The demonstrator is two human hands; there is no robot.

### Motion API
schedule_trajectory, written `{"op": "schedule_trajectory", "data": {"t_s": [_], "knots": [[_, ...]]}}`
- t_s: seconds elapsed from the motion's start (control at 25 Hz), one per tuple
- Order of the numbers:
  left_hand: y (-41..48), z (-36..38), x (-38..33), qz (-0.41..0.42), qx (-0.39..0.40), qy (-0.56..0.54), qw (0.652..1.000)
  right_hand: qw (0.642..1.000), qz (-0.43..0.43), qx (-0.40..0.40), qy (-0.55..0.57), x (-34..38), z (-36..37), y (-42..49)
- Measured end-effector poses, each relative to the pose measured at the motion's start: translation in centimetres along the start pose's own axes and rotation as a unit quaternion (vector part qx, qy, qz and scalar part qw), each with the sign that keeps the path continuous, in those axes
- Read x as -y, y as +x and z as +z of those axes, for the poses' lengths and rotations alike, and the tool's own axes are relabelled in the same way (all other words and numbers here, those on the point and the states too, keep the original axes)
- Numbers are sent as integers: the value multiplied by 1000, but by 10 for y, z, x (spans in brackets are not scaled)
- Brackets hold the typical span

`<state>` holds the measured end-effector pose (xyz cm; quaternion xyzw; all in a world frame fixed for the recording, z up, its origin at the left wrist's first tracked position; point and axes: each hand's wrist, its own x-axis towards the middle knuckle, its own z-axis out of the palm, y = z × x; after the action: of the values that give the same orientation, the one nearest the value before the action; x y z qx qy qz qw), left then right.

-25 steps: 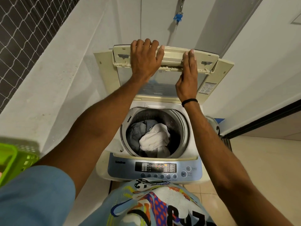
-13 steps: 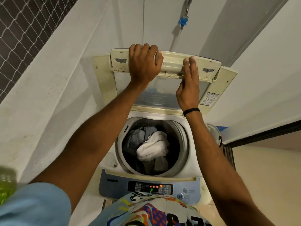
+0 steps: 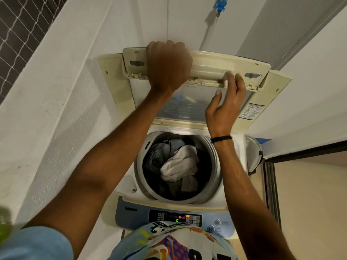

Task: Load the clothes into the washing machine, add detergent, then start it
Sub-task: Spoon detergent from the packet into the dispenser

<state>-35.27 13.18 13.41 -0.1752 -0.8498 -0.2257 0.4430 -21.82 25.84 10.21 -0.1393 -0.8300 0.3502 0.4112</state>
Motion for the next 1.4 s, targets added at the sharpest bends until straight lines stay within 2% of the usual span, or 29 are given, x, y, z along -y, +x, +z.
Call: {"op": "schedule_trajectory", "data": {"t_s": [0.08,0.12,0.16,0.2,0.24,0.28,0.32,0.36,0.44,0.6,0.68,0.84,0.88,0.92,0.96,1.0,1.04,1.08,1.12,1.16,1.2,1.24,1.28,1.4], "knots": [[-1,-3,-1,1,2,-10,1000,987,119,-78,79,-12,3,-39],[-2,-4,-1,4,6,-13,1000,966,216,-92,109,-25,8,-62],[-3,-6,-1,6,13,-18,1000,931,327,-76,145,-40,14,-84],[-5,-8,-1,8,18,-26,999,872,448,-28,197,-58,23,-103],[-6,-10,-2,8,21,-36,999,790,555,37,259,-74,32,-119],[-7,-13,-4,4,24,-48,999,706,630,94,309,-87,41,-130],[-8,-15,-5,-3,28,-62,998,640,678,125,341,-95,50,-139],[-8,-18,-6,-11,29,-76,997,593,704,138,367,-100,59,-145],[-7,-23,-7,-31,27,-86,995,546,719,143,405,-101,79,-149],[-10,-33,-13,-47,37,-58,997,508,724,82,458,-105,100,-148],[-14,-42,-14,-67,15,-55,996,514,728,67,449,-113,103,-150],[-60,-65,-26,-125,-145,-151,970,539,708,82,448,-129,104,-158],[-86,-66,-30,-155,-142,-175,962,543,703,84,451,-133,103,-159],[-115,-61,-34,-218,-102,-187,953,545,699,88,455,-134,101,-159],[-146,-52,-35,-317,-26,-187,930,546,694,86,461,-134,101,-159],[-178,-37,-31,-442,81,-182,875,552,688,77,465,-134,100,-160],[-203,-21,-26,-572,193,-185,776,557,687,68,462,-132,101,-160],[-219,-7,-20,-681,276,-202,647,561,690,58,454,-133,102,-160],[-227,4,-14,-757,315,-247,517,564,694,49,446,-132,103,-160],[-234,13,-8,-797,322,-304,411,569,696,43,437,-131,105,-160],[-239,20,-4,-809,303,-356,358,578,695,44,426,-130,107,-160],[-243,26,-1,-804,281,-401,339,589,692,50,414,-130,110,-162],[-245,28,0,-794,267,-426,341,597,688,59,408,-130,111,-161],[-250,28,-1,-771,246,-455,371,606,682,71,404,-127,109,-159]]}}
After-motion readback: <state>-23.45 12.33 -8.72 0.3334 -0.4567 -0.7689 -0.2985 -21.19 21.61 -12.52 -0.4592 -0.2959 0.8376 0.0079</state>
